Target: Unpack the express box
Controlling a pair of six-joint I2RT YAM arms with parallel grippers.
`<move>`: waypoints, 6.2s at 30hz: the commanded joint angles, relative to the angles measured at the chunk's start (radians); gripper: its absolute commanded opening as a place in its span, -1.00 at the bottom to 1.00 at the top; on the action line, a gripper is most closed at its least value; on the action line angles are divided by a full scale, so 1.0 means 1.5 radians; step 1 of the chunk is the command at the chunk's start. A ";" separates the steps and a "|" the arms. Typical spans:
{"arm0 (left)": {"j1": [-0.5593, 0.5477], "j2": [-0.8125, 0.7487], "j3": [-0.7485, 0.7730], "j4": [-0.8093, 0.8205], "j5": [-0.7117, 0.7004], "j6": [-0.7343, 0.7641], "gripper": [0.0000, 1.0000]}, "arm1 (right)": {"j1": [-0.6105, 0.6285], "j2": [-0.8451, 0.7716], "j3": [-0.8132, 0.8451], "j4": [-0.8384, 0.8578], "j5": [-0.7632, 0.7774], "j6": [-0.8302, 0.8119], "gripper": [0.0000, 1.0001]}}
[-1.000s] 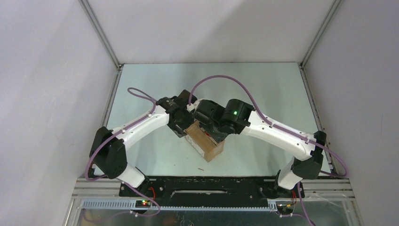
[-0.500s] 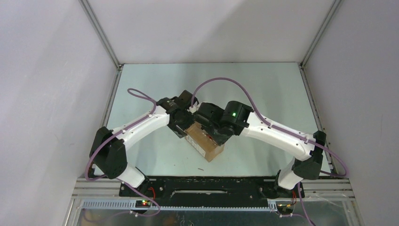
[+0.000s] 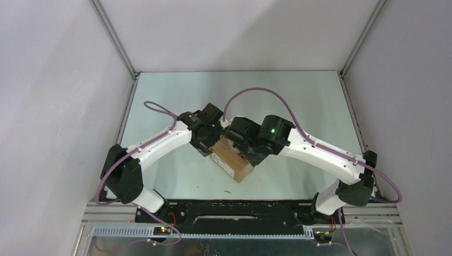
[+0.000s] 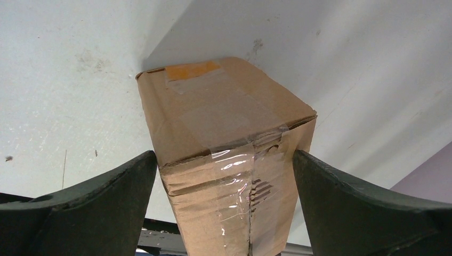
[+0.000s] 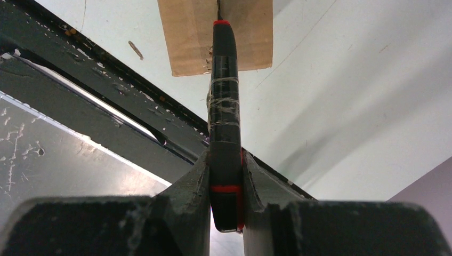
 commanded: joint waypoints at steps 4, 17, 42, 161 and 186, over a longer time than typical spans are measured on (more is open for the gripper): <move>0.003 -0.002 -0.034 -0.043 -0.067 -0.011 0.99 | 0.004 -0.046 -0.021 -0.079 -0.004 0.027 -1.00; 0.002 -0.003 -0.039 -0.039 -0.073 -0.013 0.99 | 0.003 -0.086 -0.040 -0.078 0.002 0.052 -1.00; 0.003 -0.001 -0.045 -0.036 -0.081 -0.010 0.99 | 0.002 -0.165 -0.127 -0.075 -0.006 0.104 -1.00; 0.097 0.164 0.311 -0.075 0.026 0.441 0.80 | -0.065 -0.064 -0.098 0.123 0.024 0.055 -1.00; -0.137 -0.185 -0.083 -0.031 0.073 0.274 0.85 | -0.318 0.078 0.038 0.290 0.094 -0.093 -1.00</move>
